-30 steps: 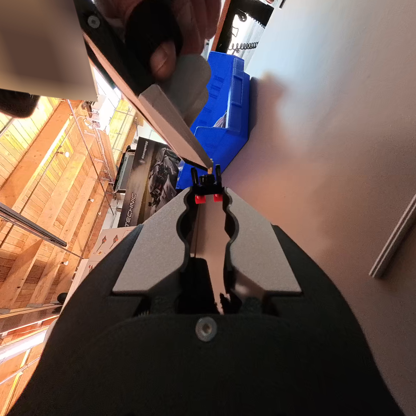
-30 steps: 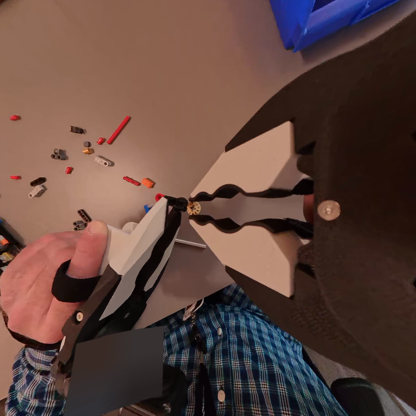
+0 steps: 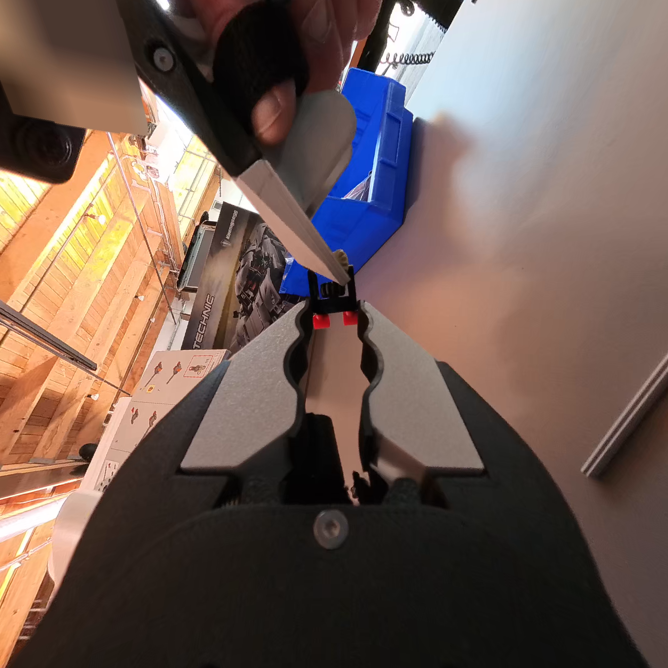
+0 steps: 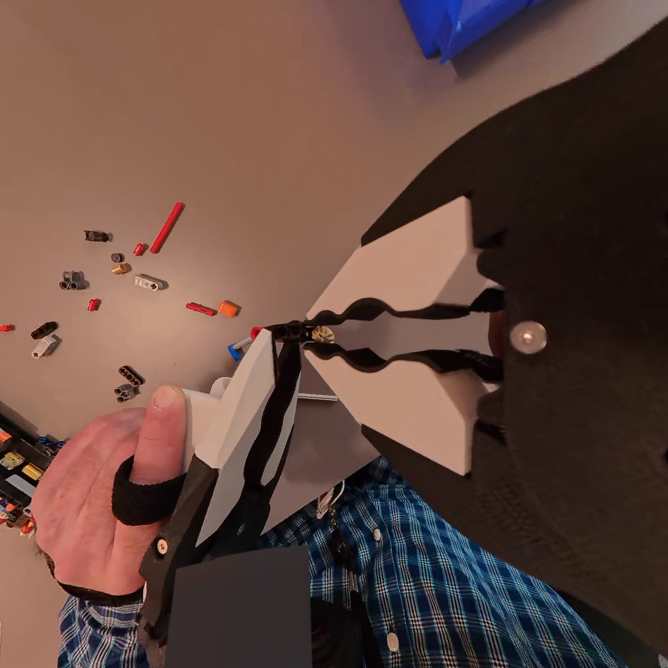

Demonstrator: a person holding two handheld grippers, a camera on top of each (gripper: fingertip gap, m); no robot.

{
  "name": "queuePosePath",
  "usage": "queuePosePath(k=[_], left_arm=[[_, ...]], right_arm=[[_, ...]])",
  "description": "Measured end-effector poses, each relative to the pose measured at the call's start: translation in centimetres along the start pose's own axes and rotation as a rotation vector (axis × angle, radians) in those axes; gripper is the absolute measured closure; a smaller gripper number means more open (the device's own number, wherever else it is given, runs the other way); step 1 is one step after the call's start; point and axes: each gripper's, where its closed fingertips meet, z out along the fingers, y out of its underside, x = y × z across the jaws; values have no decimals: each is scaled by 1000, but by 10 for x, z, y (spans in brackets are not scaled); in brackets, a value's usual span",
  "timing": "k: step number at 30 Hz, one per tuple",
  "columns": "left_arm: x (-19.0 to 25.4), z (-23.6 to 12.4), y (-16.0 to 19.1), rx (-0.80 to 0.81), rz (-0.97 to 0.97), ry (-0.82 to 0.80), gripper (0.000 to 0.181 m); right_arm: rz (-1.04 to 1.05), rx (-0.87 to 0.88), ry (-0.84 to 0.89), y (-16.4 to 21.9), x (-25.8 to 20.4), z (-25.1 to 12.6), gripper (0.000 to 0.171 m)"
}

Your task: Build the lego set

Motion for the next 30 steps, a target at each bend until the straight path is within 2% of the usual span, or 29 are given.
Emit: queuePosePath(k=[15, 30], left_arm=[[-3, 2, 7, -4, -22, -6, 158], [-16, -2, 5, 21, -6, -106, 158]], right_arm=[[-18, 164, 5, -9, 4, -10, 166], [-120, 176, 88, -17, -4, -7, 165]])
